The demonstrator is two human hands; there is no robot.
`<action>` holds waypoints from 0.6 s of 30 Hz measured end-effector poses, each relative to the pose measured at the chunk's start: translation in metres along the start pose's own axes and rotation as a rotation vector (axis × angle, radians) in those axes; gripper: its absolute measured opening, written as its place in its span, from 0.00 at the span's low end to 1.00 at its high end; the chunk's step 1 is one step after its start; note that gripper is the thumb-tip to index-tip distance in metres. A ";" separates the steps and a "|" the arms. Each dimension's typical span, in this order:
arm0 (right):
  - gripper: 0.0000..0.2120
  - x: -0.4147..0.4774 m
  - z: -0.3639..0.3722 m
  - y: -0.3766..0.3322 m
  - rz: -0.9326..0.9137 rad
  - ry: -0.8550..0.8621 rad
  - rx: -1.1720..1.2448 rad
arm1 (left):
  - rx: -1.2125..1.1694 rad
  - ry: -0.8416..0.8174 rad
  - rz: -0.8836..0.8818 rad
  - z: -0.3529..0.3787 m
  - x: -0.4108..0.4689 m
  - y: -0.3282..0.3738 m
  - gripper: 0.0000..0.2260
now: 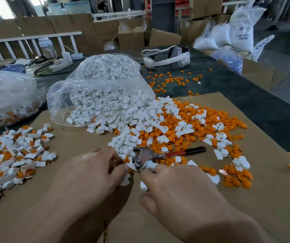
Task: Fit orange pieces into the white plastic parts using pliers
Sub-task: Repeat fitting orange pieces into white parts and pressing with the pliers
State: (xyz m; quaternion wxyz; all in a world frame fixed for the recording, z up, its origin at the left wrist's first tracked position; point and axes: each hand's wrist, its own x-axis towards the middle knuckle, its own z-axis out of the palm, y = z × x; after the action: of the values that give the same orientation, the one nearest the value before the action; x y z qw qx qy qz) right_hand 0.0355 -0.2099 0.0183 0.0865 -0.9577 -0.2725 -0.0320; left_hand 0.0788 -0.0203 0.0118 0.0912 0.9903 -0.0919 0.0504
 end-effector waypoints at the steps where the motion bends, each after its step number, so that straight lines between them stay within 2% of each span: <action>1: 0.14 0.000 0.002 0.001 -0.009 0.010 0.003 | -0.005 -0.006 0.011 -0.001 -0.002 0.001 0.15; 6: 0.13 0.004 0.012 0.001 -0.031 -0.004 -0.009 | -0.150 0.089 0.067 0.011 -0.009 0.008 0.15; 10: 0.11 0.009 0.019 0.001 -0.013 0.025 -0.033 | -0.337 0.033 0.090 0.016 -0.011 0.002 0.21; 12: 0.10 0.009 0.021 0.002 0.026 0.031 -0.009 | -0.328 -0.012 0.147 0.015 -0.013 -0.006 0.20; 16: 0.09 0.007 0.018 0.003 0.073 0.061 0.071 | -0.269 -0.018 0.233 0.018 -0.012 -0.007 0.06; 18: 0.08 0.007 0.013 0.002 0.092 0.073 0.154 | -0.293 0.036 0.218 0.020 -0.011 -0.006 0.05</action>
State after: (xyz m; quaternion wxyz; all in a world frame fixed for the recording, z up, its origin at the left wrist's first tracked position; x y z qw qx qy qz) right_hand 0.0429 -0.2052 0.0060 0.1709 -0.9580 -0.2263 -0.0419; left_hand 0.0710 -0.0162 -0.0103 0.2303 0.9495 -0.2036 0.0637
